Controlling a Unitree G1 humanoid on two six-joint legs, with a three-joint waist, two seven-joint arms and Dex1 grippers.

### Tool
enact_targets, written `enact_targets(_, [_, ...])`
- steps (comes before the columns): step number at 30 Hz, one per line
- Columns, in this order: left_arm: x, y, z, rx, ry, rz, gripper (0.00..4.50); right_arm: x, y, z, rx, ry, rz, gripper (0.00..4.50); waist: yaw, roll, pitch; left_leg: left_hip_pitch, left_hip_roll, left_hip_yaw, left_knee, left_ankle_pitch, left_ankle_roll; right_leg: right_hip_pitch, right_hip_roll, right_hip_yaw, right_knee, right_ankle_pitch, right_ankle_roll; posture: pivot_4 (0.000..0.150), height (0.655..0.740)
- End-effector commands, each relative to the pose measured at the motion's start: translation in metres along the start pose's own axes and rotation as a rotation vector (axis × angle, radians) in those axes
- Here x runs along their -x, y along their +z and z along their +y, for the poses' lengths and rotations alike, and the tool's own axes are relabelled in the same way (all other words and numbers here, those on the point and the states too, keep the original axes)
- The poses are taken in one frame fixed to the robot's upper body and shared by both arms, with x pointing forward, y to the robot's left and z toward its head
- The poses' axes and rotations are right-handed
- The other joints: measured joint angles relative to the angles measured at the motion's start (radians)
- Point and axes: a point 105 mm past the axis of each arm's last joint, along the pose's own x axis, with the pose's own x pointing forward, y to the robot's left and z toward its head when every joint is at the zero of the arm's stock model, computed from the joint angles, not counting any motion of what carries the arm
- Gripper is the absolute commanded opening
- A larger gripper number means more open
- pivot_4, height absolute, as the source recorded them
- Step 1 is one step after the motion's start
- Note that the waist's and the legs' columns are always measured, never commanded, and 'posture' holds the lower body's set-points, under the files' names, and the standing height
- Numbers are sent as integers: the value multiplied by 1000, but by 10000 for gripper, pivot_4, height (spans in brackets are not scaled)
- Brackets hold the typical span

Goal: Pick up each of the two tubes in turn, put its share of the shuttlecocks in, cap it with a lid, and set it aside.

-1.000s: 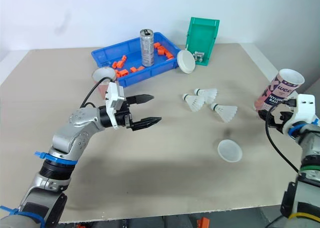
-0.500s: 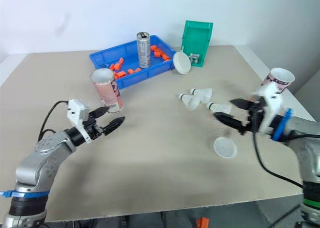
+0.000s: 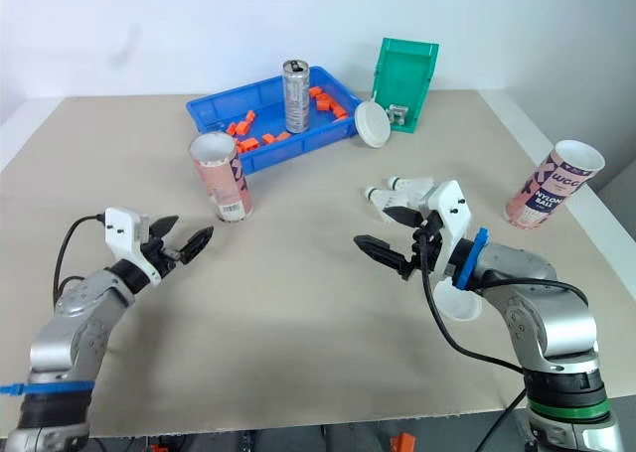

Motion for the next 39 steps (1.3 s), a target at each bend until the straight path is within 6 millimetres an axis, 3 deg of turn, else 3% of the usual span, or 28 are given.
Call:
enact_targets(1, [-10, 2, 4, -59, -45, -6, 45000, 1, 14, 13, 40, 18, -53, 44637, 0, 0, 0, 0, 0, 0, 0, 0, 0, 0, 0, 0, 0, 0, 0, 1500, 7400])
enact_targets(11, [-44, -15, 0, -120, -193, 81, 45000, 2, 17, 25, 46, 13, -71, 44637, 1, 0, 0, -1, 0, -2, 0, 0, 0, 0, 0, -2, 0, 0, 0, 1500, 7400])
enact_targets(20, [-80, -8, 3, -138, -228, 76, 45000, 3, 21, 28, 64, -11, -88, 44637, 5, 0, 0, -3, -1, -5, -1, 0, 0, 0, 0, -3, 0, -1, 0, 1500, 7400])
enact_targets(25, [-98, -2, -9, -109, -260, 51, 45000, 4, 23, 28, 72, -22, -93, 44637, 11, 0, 0, -4, -2, -6, 0, 0, 0, 0, 0, -3, 0, -1, 1, 1500, 7400])
enact_targets(34, [-112, 1, -18, -83, -267, 39, 45000, 8, 24, 25, 87, -57, -91, 44637, 15, 0, 0, -4, -3, -7, 0, 0, 0, 0, 0, -3, 0, -1, 1, 1500, 7400])
enact_targets(39, [-111, 1, -15, -75, -255, 36, 30149, 11, 22, 20, 81, -86, -84, 45000, 16, 0, 0, -4, -3, -7, 0, 0, 0, 0, 0, -3, 0, -1, 1, 1500, 7400])
